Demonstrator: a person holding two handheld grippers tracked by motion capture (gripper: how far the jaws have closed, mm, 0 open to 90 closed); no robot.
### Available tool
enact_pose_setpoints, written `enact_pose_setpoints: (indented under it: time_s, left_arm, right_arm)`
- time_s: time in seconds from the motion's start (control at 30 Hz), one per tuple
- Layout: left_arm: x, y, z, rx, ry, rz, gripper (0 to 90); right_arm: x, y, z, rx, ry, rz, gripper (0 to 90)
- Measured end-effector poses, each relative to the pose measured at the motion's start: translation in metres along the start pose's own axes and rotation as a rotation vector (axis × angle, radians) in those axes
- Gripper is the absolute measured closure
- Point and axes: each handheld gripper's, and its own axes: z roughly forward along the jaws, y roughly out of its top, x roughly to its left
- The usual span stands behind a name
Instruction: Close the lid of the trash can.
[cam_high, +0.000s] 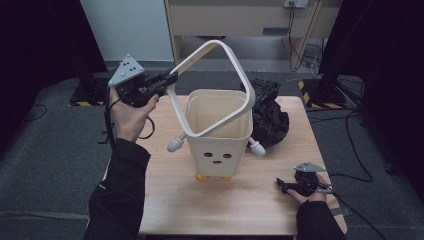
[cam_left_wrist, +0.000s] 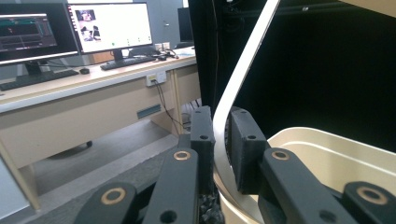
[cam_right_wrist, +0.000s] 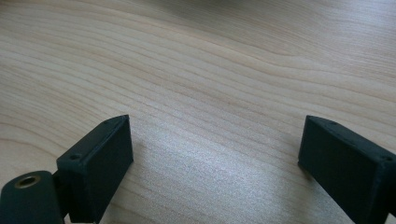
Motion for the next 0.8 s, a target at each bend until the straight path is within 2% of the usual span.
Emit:
enact_pose_setpoints:
  time_s: [0.13,0.33,0.6,0.8]
  left_arm:
    - [0.002,0.005,-0.005,-0.003,-0.009,0.007,80.5]
    - [0.007,0.002,-0.005,0.046,-0.015,0.019,80.5]
    - [0.007,-0.002,0.007,0.081,-0.06,0.031,80.5]
    - [0.008,-0.005,0.018,0.125,-0.1,0.059,80.4]
  right_arm:
    - [0.0,0.0,0.0,0.001,0.0,0.002,10.0]
    - [0.0,0.0,0.0,0.001,0.001,0.001,10.1]
    - [0.0,0.0,0.0,0.0,0.001,0.0,10.1]
    - [0.0,0.0,0.0,0.001,0.002,-0.004,10.1]
